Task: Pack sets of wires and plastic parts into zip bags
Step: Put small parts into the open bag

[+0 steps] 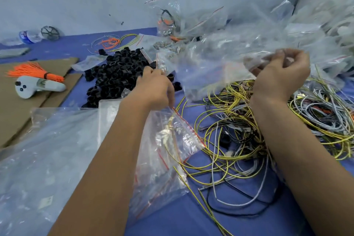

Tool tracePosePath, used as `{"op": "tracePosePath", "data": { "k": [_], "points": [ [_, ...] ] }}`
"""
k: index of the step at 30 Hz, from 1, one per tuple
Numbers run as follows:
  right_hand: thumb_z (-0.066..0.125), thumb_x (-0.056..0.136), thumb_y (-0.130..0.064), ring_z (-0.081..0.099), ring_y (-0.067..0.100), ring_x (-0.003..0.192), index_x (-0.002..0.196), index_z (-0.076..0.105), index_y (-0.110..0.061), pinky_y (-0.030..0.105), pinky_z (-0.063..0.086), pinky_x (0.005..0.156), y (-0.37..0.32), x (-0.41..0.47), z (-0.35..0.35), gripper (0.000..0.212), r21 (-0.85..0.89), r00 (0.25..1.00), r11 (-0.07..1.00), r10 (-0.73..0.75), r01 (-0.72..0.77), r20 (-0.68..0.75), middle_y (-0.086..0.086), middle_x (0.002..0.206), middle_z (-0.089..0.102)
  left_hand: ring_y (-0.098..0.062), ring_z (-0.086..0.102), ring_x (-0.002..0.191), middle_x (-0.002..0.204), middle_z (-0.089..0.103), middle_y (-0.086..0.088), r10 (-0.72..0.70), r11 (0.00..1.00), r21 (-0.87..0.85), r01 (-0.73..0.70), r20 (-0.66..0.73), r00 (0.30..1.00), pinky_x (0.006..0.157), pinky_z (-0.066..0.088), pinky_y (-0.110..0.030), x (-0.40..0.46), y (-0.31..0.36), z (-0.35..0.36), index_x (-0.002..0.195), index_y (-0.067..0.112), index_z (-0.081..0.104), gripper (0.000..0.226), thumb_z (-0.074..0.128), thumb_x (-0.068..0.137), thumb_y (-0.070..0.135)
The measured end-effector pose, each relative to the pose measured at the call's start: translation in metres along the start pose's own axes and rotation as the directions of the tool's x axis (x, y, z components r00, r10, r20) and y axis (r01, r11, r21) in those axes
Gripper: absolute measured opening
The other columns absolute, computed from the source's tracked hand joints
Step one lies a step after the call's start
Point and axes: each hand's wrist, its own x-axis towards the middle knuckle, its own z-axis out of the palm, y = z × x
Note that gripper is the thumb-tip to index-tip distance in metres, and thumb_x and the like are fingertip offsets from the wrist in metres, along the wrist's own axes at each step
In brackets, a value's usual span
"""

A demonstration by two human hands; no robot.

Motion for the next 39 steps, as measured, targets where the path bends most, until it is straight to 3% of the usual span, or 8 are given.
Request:
{"op": "tracePosePath", "data": {
  "k": [3, 6, 15, 18, 21, 25, 33, 39],
  "points": [
    [0.049, 0.104, -0.001, 0.068, 0.016, 0.053, 0.09, 0.047, -0.013, 0.035, 0.061, 0.058, -0.006, 0.01, -0.004, 0.019, 0.251, 0.976, 0.946, 0.217, -0.205, -0.022, 0.007, 0.069, 0.07, -0.029, 0.06, 0.113, 0.109, 0.073, -0.007, -0.074, 0.963, -0.268, -0.01, -0.303, 0.95, 0.105, 0.044, -0.042, 0.013, 0.015, -0.001, 0.095, 0.022, 0.08, 0.028, 0.06, 0.087, 0.004],
    [0.05, 0.105, -0.005, 0.073, 0.026, 0.058, 0.094, 0.053, -0.007, 0.034, 0.061, 0.057, -0.006, 0.003, -0.007, 0.012, 0.165, 0.919, 0.91, 0.349, -0.379, 0.185, 0.016, 0.08, 0.07, -0.029, 0.066, 0.087, 0.103, 0.068, -0.011, -0.332, 0.329, -0.944, 0.017, -0.099, 0.938, 0.084, 0.058, -0.041, 0.02, 0.046, 0.003, 0.101, 0.021, 0.061, 0.016, 0.056, 0.104, 0.035],
    [0.075, 0.09, -0.028, 0.066, 0.005, 0.065, 0.092, 0.081, -0.024, 0.03, 0.057, 0.07, 0.012, 0.02, -0.036, 0.006, -0.42, 0.823, 0.846, -0.036, 0.327, 0.567, -0.016, 0.073, 0.072, -0.025, 0.069, 0.065, 0.086, 0.066, -0.012, -0.447, -0.512, -0.847, -0.142, 0.121, 0.886, 0.057, 0.059, -0.027, 0.027, 0.051, 0.039, 0.099, 0.008, 0.057, 0.024, 0.041, 0.106, 0.024],
    [0.08, 0.086, -0.025, 0.067, 0.001, 0.066, 0.09, 0.078, -0.025, 0.021, 0.054, 0.067, 0.015, 0.016, -0.042, 0.004, -0.419, 0.813, 0.784, -0.178, 0.458, 0.554, -0.012, 0.075, 0.072, -0.02, 0.063, 0.07, 0.089, 0.064, -0.009, -0.653, -0.396, -0.84, -0.37, -0.026, 0.757, 0.061, 0.056, -0.029, 0.027, 0.048, 0.042, 0.106, 0.011, 0.057, 0.018, 0.041, 0.102, 0.018],
    [0.079, 0.087, -0.019, 0.065, 0.005, 0.065, 0.09, 0.078, -0.018, 0.024, 0.053, 0.068, 0.02, 0.013, -0.045, 0.004, -0.448, 0.771, 0.699, -0.235, 0.558, 0.592, -0.006, 0.073, 0.07, -0.018, 0.053, 0.073, 0.087, 0.054, -0.008, -0.796, 0.283, -0.831, -0.479, -0.482, 0.366, 0.068, 0.047, -0.032, 0.019, 0.046, 0.052, 0.099, 0.005, 0.051, 0.017, 0.047, 0.092, 0.02],
    [0.075, 0.091, -0.013, 0.066, 0.019, 0.065, 0.098, 0.077, -0.009, 0.032, 0.052, 0.067, 0.02, 0.011, -0.045, 0.008, -0.437, 0.716, 0.644, -0.26, 0.629, 0.648, 0.005, 0.076, 0.073, -0.031, 0.049, 0.085, 0.092, 0.05, -0.014, -0.283, 0.841, -0.314, -0.44, -0.95, 0.135, 0.079, 0.041, -0.044, 0.015, 0.058, 0.054, 0.094, -0.003, 0.054, 0.024, 0.057, 0.09, 0.02],
    [0.062, 0.098, -0.014, 0.055, 0.026, 0.054, 0.094, 0.063, -0.011, 0.038, 0.046, 0.058, 0.024, 0.007, -0.042, 0.005, -0.376, 0.608, 0.621, -0.21, 0.688, 0.766, 0.009, 0.063, 0.063, -0.03, 0.061, 0.063, 0.074, 0.066, -0.01, -0.1, 0.521, -0.772, -0.364, -0.478, 0.872, 0.058, 0.051, -0.047, 0.017, 0.104, 0.079, 0.087, 0.014, 0.058, 0.043, 0.061, 0.089, 0.056],
    [0.082, 0.085, -0.018, 0.049, 0.025, 0.054, 0.078, 0.062, -0.007, 0.038, 0.044, 0.057, 0.026, 0.003, -0.043, 0.024, -0.297, 0.541, 0.614, -0.257, 0.731, 0.801, 0.004, 0.057, 0.056, -0.021, 0.059, 0.052, 0.072, 0.067, -0.007, -0.12, 0.357, -0.882, -0.307, -0.369, 0.922, 0.048, 0.043, -0.029, 0.024, 0.099, 0.081, 0.081, 0.014, 0.059, 0.043, 0.064, 0.088, 0.055]
  ]
}}
